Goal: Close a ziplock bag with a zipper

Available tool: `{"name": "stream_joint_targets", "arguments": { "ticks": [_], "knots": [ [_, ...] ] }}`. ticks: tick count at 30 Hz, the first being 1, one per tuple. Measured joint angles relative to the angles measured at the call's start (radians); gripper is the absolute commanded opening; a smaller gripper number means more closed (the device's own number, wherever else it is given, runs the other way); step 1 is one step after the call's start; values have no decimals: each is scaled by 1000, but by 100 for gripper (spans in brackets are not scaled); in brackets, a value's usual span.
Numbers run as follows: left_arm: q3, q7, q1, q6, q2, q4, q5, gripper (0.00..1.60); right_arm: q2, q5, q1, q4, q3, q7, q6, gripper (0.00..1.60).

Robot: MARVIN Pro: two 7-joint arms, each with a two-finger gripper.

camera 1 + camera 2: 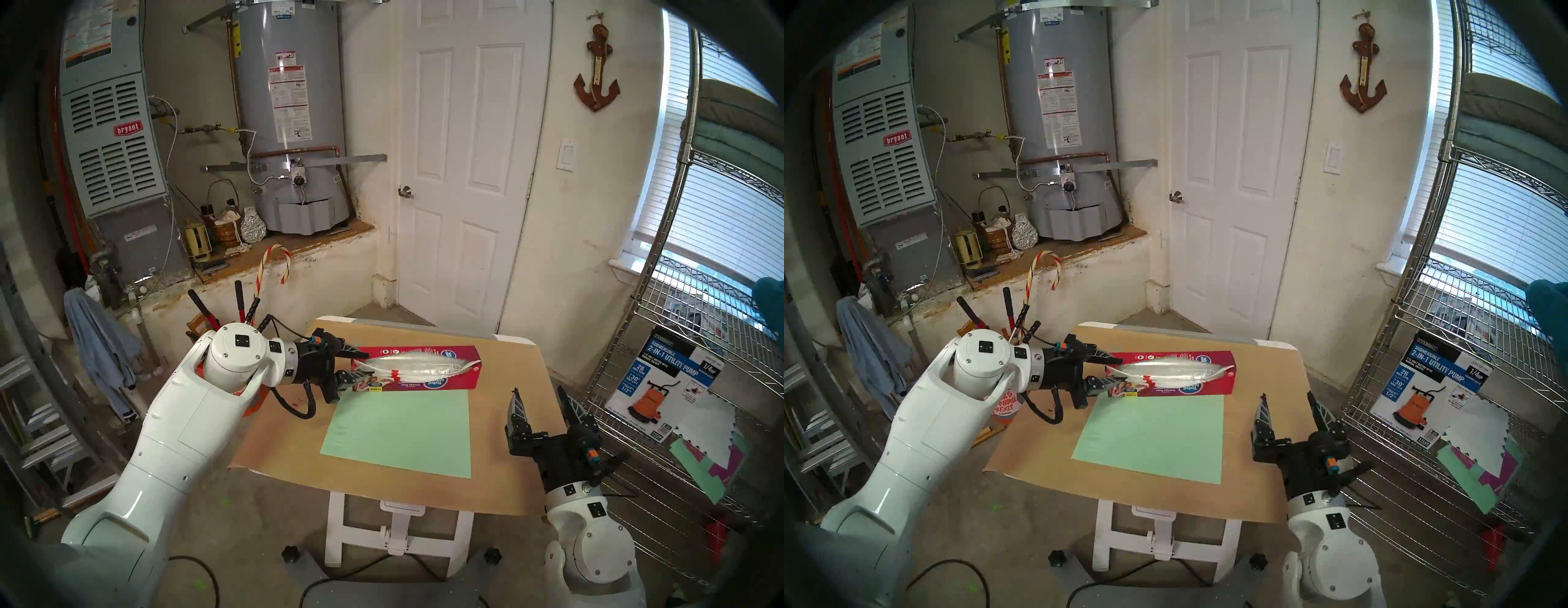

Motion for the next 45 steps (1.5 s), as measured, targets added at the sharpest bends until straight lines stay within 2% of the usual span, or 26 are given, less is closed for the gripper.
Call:
{"name": "stream_joint_targets", "arguments": {
  "ticks": [4,7,9,15,17,23,26,29,32,40,44,45],
  "knots": [
    [7,-53,-40,-15,-16,48,11,97,0,0,0,-1,0,0,0,160],
    [13,-88,-68,-26,-25,79,14,108,0,0,0,-1,0,0,0,160],
    [19,-116,-91,-35,-30,103,12,100,0,0,0,-2,0,0,0,160],
    [11,-180,-125,-54,-30,124,-12,116,0,0,0,-2,0,0,0,160],
    [3,-197,-128,-58,-24,120,-21,122,0,0,0,-2,0,0,0,160],
    [-25,-234,-125,-64,-3,99,-44,122,0,0,-1,-4,0,0,0,160],
    [-32,-242,-117,-65,3,92,-49,136,0,0,-1,-4,0,0,0,160],
    [-34,-247,-109,-66,5,90,-51,132,0,0,-1,-4,0,0,0,160],
    [-33,-252,-103,-68,5,93,-52,137,0,0,-1,-5,0,0,0,160],
    [-24,-257,-112,-78,-9,131,-48,125,0,0,-1,-5,0,0,0,160],
    [-19,-257,-120,-85,-18,157,-46,101,0,0,-1,-5,0,0,0,160],
    [-18,-257,-122,-86,-20,162,-45,100,0,0,-1,-5,0,0,0,160]
  ]
}}
